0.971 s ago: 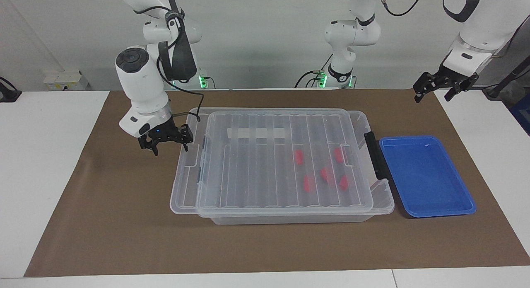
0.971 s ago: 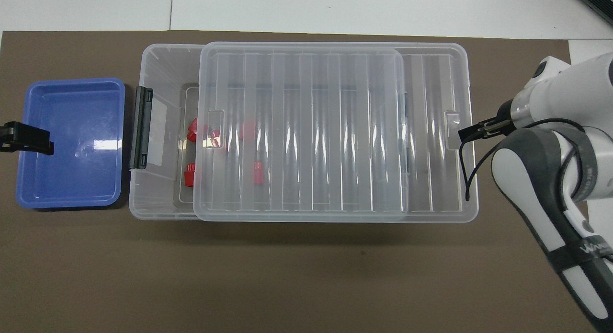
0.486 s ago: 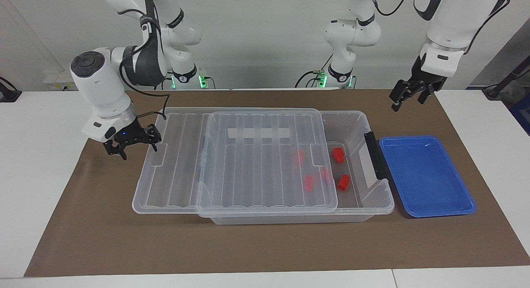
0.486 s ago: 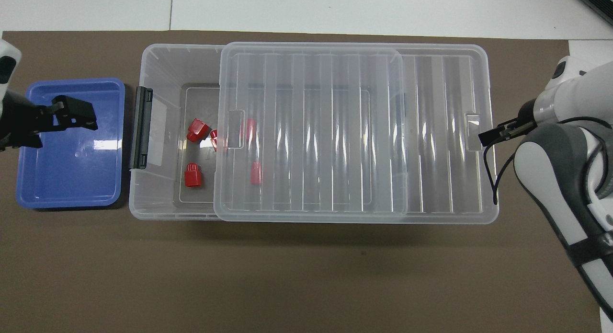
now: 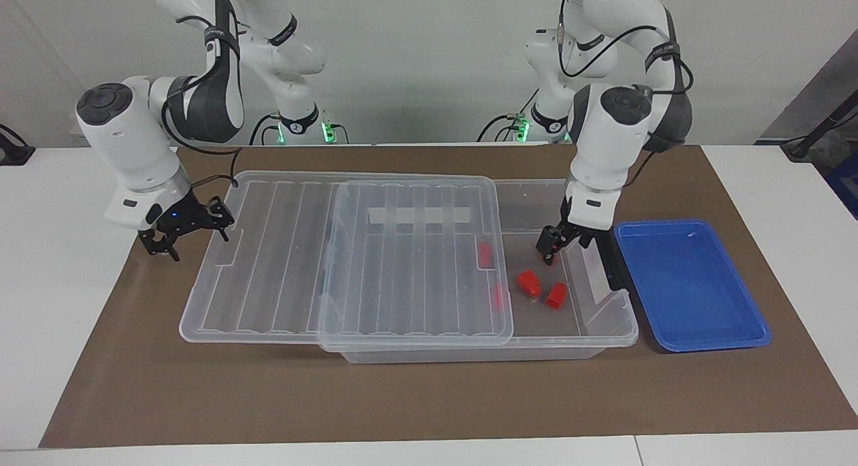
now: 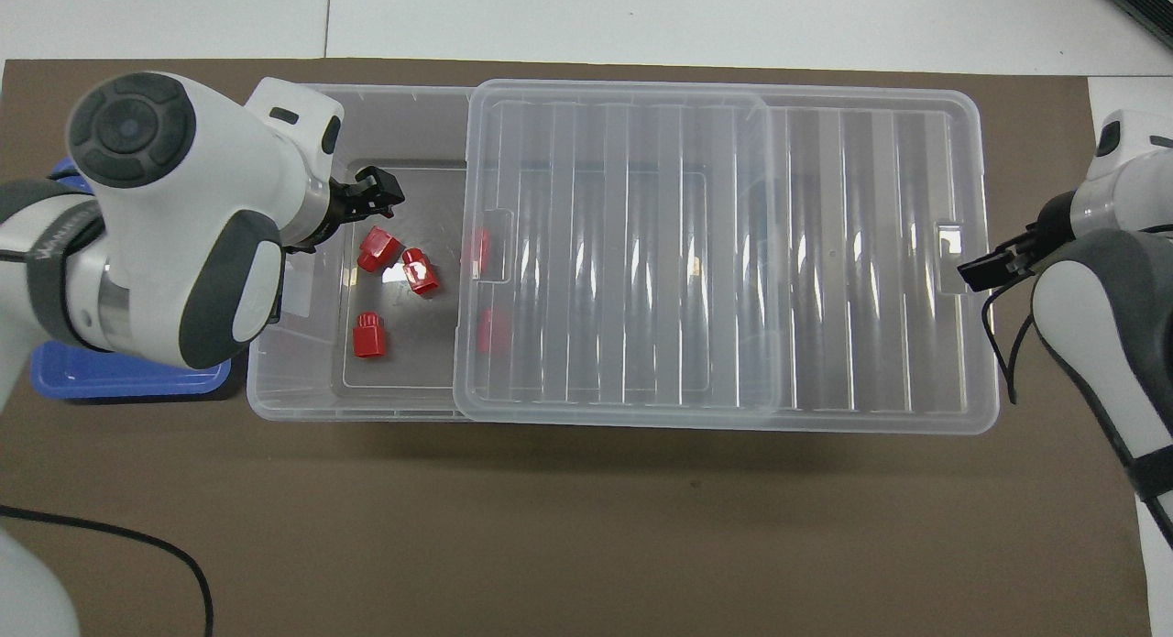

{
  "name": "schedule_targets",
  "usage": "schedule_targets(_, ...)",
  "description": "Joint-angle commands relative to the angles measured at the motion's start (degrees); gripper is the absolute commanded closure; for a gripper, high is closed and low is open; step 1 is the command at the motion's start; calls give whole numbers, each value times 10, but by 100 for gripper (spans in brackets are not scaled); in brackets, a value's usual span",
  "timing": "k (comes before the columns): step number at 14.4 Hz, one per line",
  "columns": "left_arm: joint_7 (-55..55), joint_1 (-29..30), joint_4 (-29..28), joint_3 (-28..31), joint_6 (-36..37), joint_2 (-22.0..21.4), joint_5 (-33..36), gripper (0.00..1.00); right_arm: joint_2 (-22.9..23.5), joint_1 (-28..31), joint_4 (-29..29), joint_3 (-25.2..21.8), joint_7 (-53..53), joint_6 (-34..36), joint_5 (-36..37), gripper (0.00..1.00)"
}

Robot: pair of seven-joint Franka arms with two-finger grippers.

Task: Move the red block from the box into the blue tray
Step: 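Reach the left gripper into the box and grasp a red block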

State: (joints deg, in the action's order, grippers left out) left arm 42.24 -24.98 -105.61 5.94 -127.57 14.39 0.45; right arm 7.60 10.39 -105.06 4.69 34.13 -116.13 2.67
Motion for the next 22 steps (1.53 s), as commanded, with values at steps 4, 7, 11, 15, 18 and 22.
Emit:
schedule_targets(4, 57, -35, -51, 12, -115, 48, 15, 0, 1, 9, 0, 5, 14, 5, 8, 0)
schedule_targets(7, 52, -29, -65, 12, -135, 49, 32, 2, -5, 7, 0, 5, 11, 8, 8, 0)
schedule_targets(11, 48, -25, -70, 12, -159, 62, 40, 3, -21, 3, 6, 5, -12, 33, 8, 0)
schedule_targets(15, 48, -25, -70, 12, -160, 66, 40, 8, -56, -5, 4, 6, -102, 67, 5, 0)
schedule_targets(18, 48, -24, -69, 12, -162, 69, 40, 24, -77, -30, 6, 6, -178, 87, 2, 0)
schedule_targets(22, 48, -24, -69, 12, -158, 69, 40, 74, -80, -45, 26, 8, -286, 108, -1, 0)
